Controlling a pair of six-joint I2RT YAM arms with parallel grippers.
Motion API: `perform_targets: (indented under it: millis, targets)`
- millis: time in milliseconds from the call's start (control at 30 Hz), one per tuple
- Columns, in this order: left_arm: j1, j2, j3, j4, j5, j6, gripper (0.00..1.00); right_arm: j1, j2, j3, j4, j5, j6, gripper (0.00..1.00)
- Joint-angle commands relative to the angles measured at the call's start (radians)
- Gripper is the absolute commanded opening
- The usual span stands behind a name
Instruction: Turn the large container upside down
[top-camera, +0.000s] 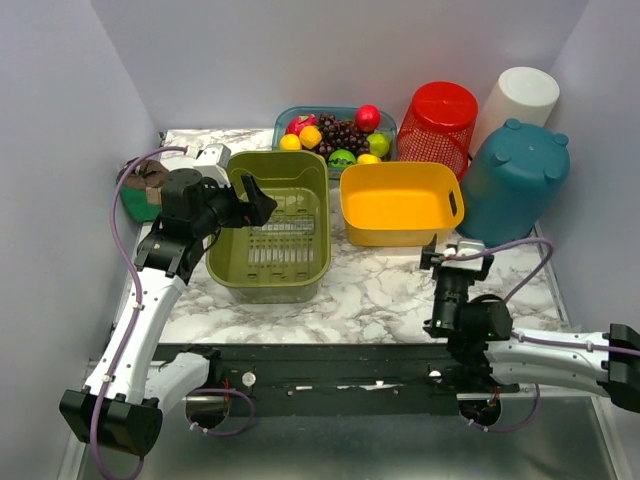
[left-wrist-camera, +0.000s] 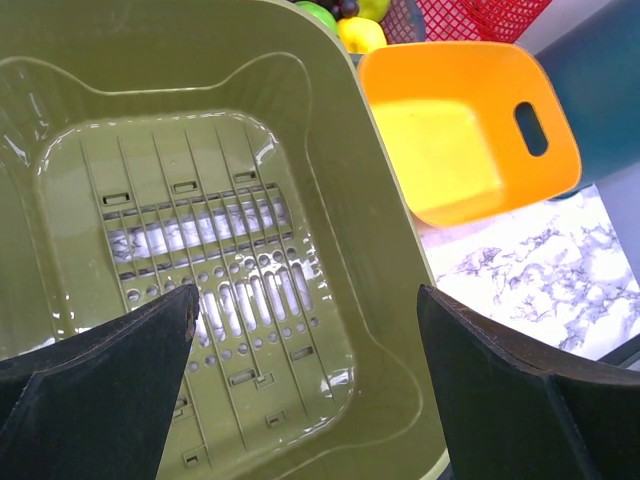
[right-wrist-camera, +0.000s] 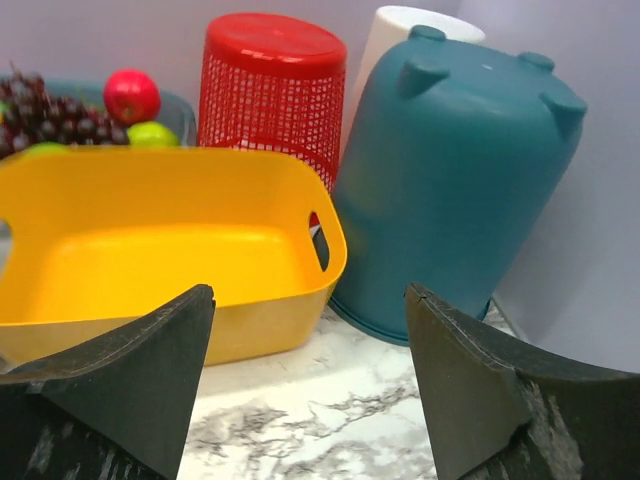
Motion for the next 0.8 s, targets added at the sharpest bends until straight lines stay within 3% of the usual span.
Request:
perform_targets:
  millis: [0, 167, 267, 333, 467, 533, 567, 600, 633, 667, 700, 767]
  targets:
    - [-0.006, 0.002, 0.018, 0.012, 0.048, -0.023, 0.99, 0.006, -0.045, 0.091, 0.249, 0.183, 0.074, 0.84]
    - [-0.081, 0.029, 0.074, -0.014, -0.010, -0.017, 0.99, 0.006, -0.039, 0.187, 0.339, 0.307, -0.001, 0.83]
    - [-0.226, 0.087, 0.133, -0.025, -0.080, -0.011, 0.99, 0.004, 0.053, 0.318, 0.339, 0.290, -0.114, 0.87]
    - [-0.314, 0.145, 0.176, -0.028, -0.117, -0.014, 0.99, 0.004, 0.189, 0.418, 0.341, 0.243, -0.231, 0.98]
    - [-0.342, 0.169, 0.174, 0.030, -0.111, -0.075, 0.99, 0.018, 0.332, 0.533, 0.342, 0.121, -0.352, 1.00]
    - [-0.342, 0.161, 0.166, 0.066, -0.093, -0.092, 0.99, 0.056, 0.320, 0.526, 0.336, -0.062, -0.352, 1.00]
    - [-0.343, 0.164, 0.166, 0.070, -0.078, -0.098, 0.99, 0.078, 0.287, 0.494, 0.197, -0.145, -0.305, 1.00]
    - [-0.346, 0.166, 0.166, 0.081, -0.067, -0.106, 0.99, 0.078, 0.238, 0.498, -0.025, -0.302, -0.018, 1.00]
    - [-0.346, 0.173, 0.168, 0.084, -0.052, -0.107, 0.99, 0.067, 0.091, 0.524, -0.343, -0.434, 0.202, 1.00]
    - [-0.348, 0.178, 0.171, 0.084, -0.052, -0.107, 0.99, -0.033, 0.035, 0.574, -0.858, -0.610, 0.411, 1.00]
    - [-0.351, 0.178, 0.174, 0.077, -0.055, -0.107, 0.99, -0.106, -0.002, 0.604, -0.918, -0.850, 0.691, 1.00]
    - [-0.353, 0.179, 0.173, 0.078, -0.068, -0.112, 0.99, -0.210, -0.075, 0.583, -0.897, -0.789, 0.805, 1.00]
